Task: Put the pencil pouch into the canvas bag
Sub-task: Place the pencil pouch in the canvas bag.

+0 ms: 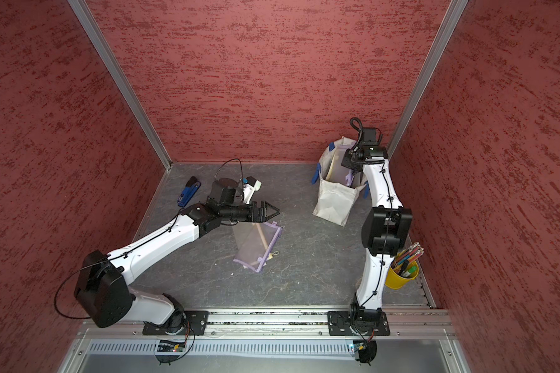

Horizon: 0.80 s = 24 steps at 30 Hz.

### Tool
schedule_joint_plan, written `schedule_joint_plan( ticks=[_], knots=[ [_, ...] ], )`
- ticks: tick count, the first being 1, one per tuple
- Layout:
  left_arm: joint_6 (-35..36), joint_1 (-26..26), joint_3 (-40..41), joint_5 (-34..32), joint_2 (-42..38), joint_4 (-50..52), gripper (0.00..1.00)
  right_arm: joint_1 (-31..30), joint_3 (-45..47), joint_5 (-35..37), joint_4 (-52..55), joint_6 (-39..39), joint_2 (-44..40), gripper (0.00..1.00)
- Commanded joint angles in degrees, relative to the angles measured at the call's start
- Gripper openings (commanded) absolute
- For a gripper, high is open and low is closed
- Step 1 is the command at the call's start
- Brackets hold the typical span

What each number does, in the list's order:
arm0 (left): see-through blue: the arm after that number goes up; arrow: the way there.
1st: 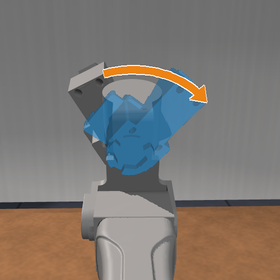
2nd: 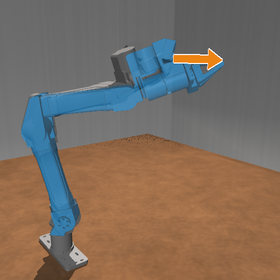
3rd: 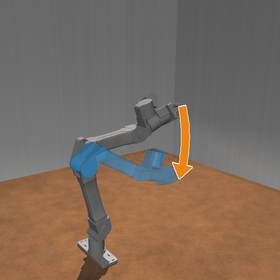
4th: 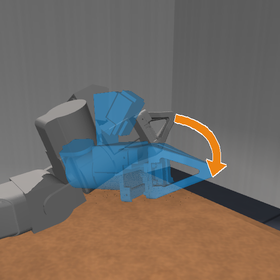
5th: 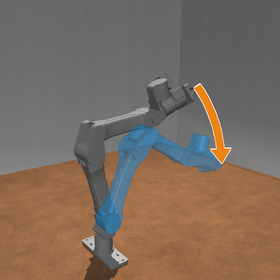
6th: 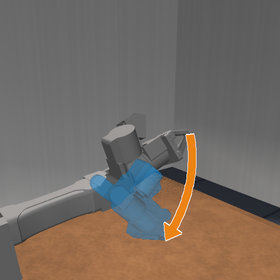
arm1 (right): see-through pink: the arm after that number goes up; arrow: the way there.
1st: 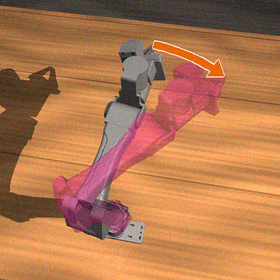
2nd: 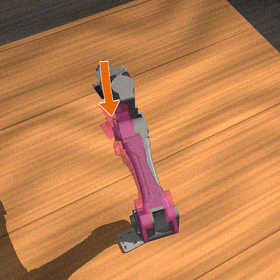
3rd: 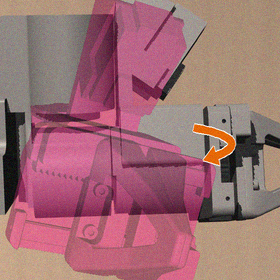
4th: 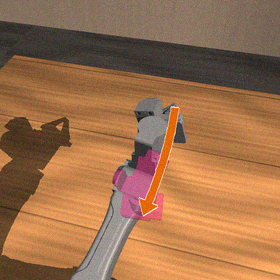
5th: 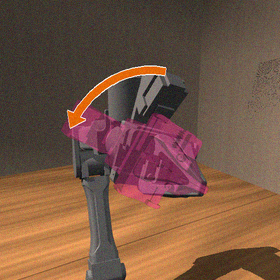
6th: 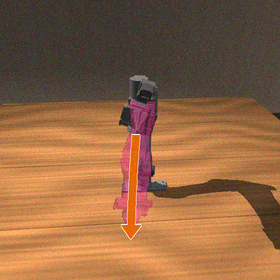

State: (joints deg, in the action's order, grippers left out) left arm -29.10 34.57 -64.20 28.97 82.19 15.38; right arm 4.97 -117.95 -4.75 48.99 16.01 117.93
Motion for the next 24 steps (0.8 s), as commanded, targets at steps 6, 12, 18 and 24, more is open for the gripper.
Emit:
schedule_joint_plan(
  ticks=[6, 12, 18, 24],
  knots=[
    [-0.3, -0.4, -0.2, -1.5, 0.0, 0.6, 1.0, -0.3, 4.9, 2.5, -4.1, -0.2, -5.0, 0.24],
    [-0.3, -3.1, 1.1, -1.6, -0.7, 4.9, 1.0, -1.3, 4.3, 5.3, -3.2, -3.3, -11.3, 0.47],
    [0.0, -9.4, 5.9, 2.2, -1.6, 6.7, 0.99, -6.0, -1.0, 11.9, 6.2, -6.6, -13.9, 0.55],
    [5.1, -13.4, 10.7, 2.5, 0.8, 8.4, 1.0, -15.4, 9.9, 5.8, 6.4, -0.7, -21.2, 0.57]
  ],
)
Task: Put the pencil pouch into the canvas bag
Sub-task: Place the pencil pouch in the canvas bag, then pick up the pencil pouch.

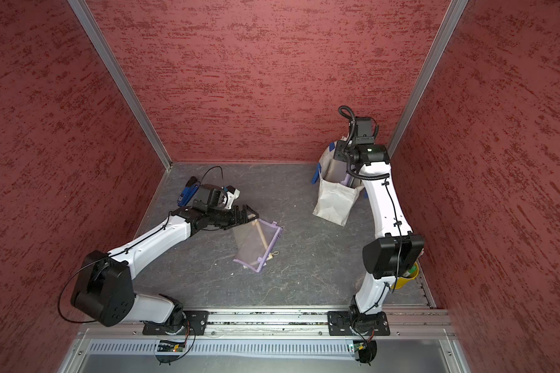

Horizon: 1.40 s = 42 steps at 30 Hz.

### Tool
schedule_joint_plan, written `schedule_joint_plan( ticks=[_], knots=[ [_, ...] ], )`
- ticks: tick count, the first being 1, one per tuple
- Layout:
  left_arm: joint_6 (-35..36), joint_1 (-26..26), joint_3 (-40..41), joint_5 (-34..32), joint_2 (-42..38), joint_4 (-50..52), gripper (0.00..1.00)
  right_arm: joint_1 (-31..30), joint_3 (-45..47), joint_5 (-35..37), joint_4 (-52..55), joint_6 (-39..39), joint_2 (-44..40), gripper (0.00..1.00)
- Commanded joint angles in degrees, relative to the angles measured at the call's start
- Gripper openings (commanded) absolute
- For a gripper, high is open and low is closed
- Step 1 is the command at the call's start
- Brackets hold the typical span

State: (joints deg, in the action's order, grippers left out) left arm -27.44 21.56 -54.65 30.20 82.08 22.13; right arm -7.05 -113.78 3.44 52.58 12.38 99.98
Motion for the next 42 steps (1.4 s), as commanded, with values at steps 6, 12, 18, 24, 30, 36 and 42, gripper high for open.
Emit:
schedule_joint_plan(
  ticks=[6, 12, 18, 24, 30, 36, 42],
  knots=[
    [5.4, -0.7, 2.9, 1.5, 4.9, -0.1, 1.0, -14.3, 29.6, -12.0, -9.6, 15.0, -11.2, 0.71],
    [5.7, -1.0, 4.1, 2.9, 9.6, -2.5, 0.92, -19.9, 49.5, -23.6, -28.9, 25.6, -12.3, 0.74],
    [6.7, -1.2, 3.8, 3.5, 12.9, -3.7, 0.88, -21.3, 57.3, -31.3, -41.3, 30.1, -6.7, 0.74],
    [4.8, 1.0, 4.3, 5.0, 15.2, -7.0, 0.79, -21.8, 58.3, -33.7, -45.4, 30.1, -0.3, 0.73],
    [1.0, 4.2, 6.3, 5.1, 15.7, -11.3, 0.68, -22.3, 59.1, -35.9, -49.5, 31.5, 4.7, 0.73],
    [-2.6, 7.2, 6.2, 6.2, 15.5, -15.6, 0.59, -22.3, 60.6, -37.5, -51.3, 32.0, 4.8, 0.72],
    [-5.3, 8.1, 6.0, 5.0, 14.2, -19.0, 0.32, -22.2, 63.5, -38.3, -58.0, 33.5, 0.9, 0.68]
  ],
)
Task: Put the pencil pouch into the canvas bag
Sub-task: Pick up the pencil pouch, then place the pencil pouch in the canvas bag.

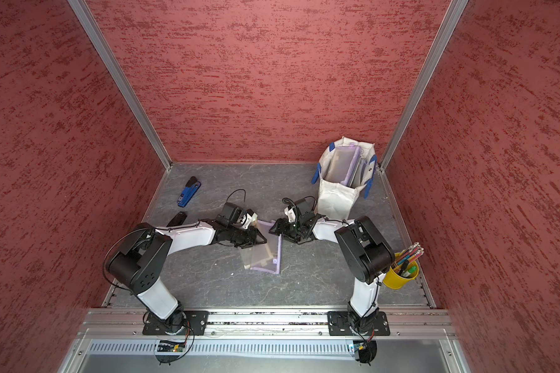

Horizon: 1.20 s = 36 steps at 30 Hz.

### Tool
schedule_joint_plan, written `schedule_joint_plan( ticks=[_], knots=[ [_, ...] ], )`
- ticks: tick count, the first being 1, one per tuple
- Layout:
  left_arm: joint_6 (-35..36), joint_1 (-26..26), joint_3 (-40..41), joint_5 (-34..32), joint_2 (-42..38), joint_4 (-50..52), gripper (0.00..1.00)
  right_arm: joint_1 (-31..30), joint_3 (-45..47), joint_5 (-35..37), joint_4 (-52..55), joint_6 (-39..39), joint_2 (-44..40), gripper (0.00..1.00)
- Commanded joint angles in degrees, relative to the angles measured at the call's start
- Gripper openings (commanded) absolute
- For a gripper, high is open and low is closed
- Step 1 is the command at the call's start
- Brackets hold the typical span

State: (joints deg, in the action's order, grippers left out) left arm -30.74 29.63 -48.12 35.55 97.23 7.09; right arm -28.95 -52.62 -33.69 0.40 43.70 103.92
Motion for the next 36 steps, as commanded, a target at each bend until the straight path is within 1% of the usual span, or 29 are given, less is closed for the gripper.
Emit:
schedule_joint_plan(
  ticks=[1, 3, 4, 7, 9, 12, 16, 20, 26, 29, 32, 36],
  knots=[
    [-2.2, 0.1, -0.7, -0.6, -1.6, -4.2, 0.25, -0.3, 4.0, -1.7, -9.7, 3.4, -4.5, 0.67],
    [-2.1, -0.3, -1.4, -1.2, -3.2, -3.8, 0.07, 0.2, 7.7, -2.6, -18.1, 6.0, -8.0, 0.64],
    [-2.1, -0.6, -1.7, -1.1, -4.1, -3.4, 0.0, 0.4, 8.6, -3.0, -20.2, 6.6, -9.3, 0.64],
    [-3.0, -2.7, -2.2, 0.9, -8.0, -3.6, 0.0, 1.6, 9.0, -4.1, -20.2, 5.6, -12.9, 0.66],
    [-3.6, -4.8, -2.4, 3.2, -11.2, -4.3, 0.0, 2.5, 8.2, -5.3, -18.5, 4.3, -15.1, 0.7],
    [-3.3, -8.2, -4.3, 7.4, -15.6, -3.5, 0.0, 3.6, 6.6, -6.8, -16.7, 2.8, -18.5, 0.73],
    [-2.3, -12.9, -8.8, 13.2, -19.7, -1.9, 0.0, 4.6, 5.4, -9.1, -22.4, 4.2, -23.2, 0.75],
    [-4.3, -16.4, -12.5, 19.7, -22.1, -4.7, 0.0, 4.8, 1.3, -12.1, -26.2, 5.1, -23.6, 0.76],
    [-6.5, -17.1, -16.5, 24.9, -22.7, -8.3, 0.0, 4.7, -3.1, -16.4, -32.6, 8.2, -21.9, 0.78],
    [-9.1, -16.4, -16.6, 25.8, -22.3, -12.1, 0.0, 4.4, -3.8, -17.6, -35.5, 9.5, -21.0, 0.78],
    [-12.0, -15.5, -16.3, 25.9, -21.6, -16.2, 0.0, 3.9, -3.9, -18.5, -40.3, 12.4, -18.2, 0.78],
    [-14.7, -14.0, -15.9, 25.7, -20.3, -20.7, 0.0, 2.7, -4.6, -19.2, -41.1, 12.8, -16.8, 0.76]
  ],
)
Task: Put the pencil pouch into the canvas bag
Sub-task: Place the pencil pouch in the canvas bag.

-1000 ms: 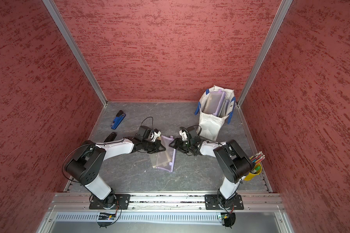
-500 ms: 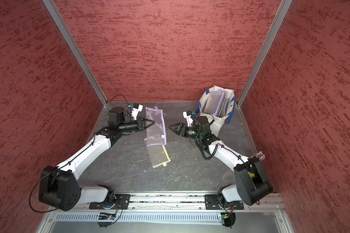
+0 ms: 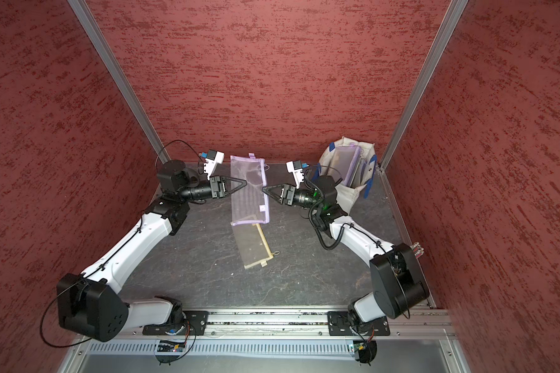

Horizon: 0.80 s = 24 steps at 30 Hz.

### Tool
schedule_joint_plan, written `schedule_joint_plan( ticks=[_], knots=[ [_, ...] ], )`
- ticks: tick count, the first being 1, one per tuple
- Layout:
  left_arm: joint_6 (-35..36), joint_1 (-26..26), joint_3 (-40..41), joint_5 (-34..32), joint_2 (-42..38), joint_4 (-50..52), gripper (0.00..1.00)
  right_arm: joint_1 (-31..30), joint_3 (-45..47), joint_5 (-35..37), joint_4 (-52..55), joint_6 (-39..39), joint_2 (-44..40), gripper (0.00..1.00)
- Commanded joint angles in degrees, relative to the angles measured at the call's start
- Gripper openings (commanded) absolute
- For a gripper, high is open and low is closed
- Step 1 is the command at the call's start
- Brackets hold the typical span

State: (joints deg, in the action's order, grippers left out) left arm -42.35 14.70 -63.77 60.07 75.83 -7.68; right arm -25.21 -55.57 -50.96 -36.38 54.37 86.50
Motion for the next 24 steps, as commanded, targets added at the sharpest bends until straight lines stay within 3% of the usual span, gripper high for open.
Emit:
schedule_joint_plan(
  ticks=[1, 5, 13, 19, 22, 24],
  knots=[
    [-3.4, 1.4, -0.4, 1.1, 1.6, -6.5, 0.0, -1.4, -1.8, -2.0, -4.3, 2.1, 1.0, 0.75],
    [-3.2, 2.6, -1.0, 0.5, 3.0, -7.0, 0.0, -2.2, -2.4, -2.7, -4.8, 2.1, 1.4, 0.69],
    [-2.9, 2.0, -1.0, -0.1, 4.0, -7.0, 0.0, -2.1, -1.3, -2.1, -5.1, 1.5, -1.0, 0.28],
    [-0.5, 1.6, -2.1, -1.2, 4.2, -2.9, 0.02, -1.9, -4.9, -1.0, 4.2, -4.3, -2.2, 0.06],
    [2.8, 1.4, -2.7, -3.5, 3.7, 2.3, 0.45, -0.4, -8.9, 0.8, 14.0, -9.1, -2.9, 0.0],
    [4.0, 1.3, -2.7, -5.1, 3.4, 4.7, 0.66, 1.8, -12.6, 2.4, 22.9, -12.9, -2.9, 0.0]
  ],
)
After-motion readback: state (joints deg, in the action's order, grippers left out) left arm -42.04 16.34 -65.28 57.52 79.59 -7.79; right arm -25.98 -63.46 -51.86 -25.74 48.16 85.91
